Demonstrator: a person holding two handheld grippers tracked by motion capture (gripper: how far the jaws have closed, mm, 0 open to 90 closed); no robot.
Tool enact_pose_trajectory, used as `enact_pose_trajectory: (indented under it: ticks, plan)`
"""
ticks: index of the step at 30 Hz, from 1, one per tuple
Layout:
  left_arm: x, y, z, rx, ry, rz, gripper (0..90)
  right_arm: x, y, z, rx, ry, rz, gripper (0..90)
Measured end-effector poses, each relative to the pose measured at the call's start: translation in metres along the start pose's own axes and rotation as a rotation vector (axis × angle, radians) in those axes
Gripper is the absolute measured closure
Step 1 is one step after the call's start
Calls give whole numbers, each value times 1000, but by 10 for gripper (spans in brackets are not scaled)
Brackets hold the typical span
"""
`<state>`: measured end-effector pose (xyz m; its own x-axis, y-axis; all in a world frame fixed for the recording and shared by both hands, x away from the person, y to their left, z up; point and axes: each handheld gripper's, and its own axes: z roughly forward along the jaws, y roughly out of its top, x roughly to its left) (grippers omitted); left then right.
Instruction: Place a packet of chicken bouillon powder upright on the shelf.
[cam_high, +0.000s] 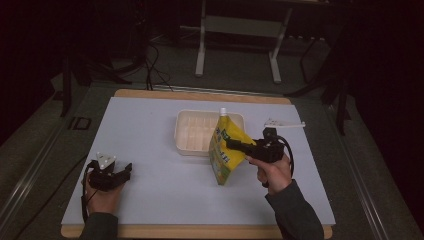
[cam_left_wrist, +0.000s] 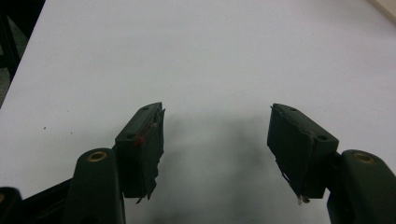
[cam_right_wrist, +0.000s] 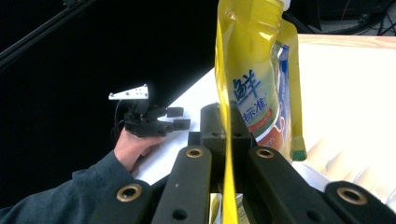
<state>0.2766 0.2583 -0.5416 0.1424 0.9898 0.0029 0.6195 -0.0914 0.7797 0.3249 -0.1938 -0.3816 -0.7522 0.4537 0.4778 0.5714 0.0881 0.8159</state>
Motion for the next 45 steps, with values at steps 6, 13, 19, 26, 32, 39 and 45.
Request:
enact_pose_trajectory:
  ticks: [6, 13, 19, 26, 32, 39, 45]
  plan:
    - [0, 0, 0, 1, 0, -1, 360, -1, 3, -1, -11, -12, 2, 900]
    - [0, 0, 0, 1, 0, -1, 360, -3, 7, -1, -21, -28, 6, 900]
    - [0, 0, 0, 2, 1, 0, 360, -4, 9, 0, -31, -36, 8, 900]
    - [0, 0, 0, 0, 1, -1, 360, -5, 12, 2, -34, -55, -1, 900]
    - [0, 0, 0, 1, 1, -1, 360, -8, 15, 5, -35, -62, 3, 900]
    - [0, 0, 0, 1, 1, -1, 360, -9, 17, 10, -34, -66, 1, 900]
    - [0, 0, 0, 0, 1, -2, 360, -9, 20, 14, -36, -70, 0, 900]
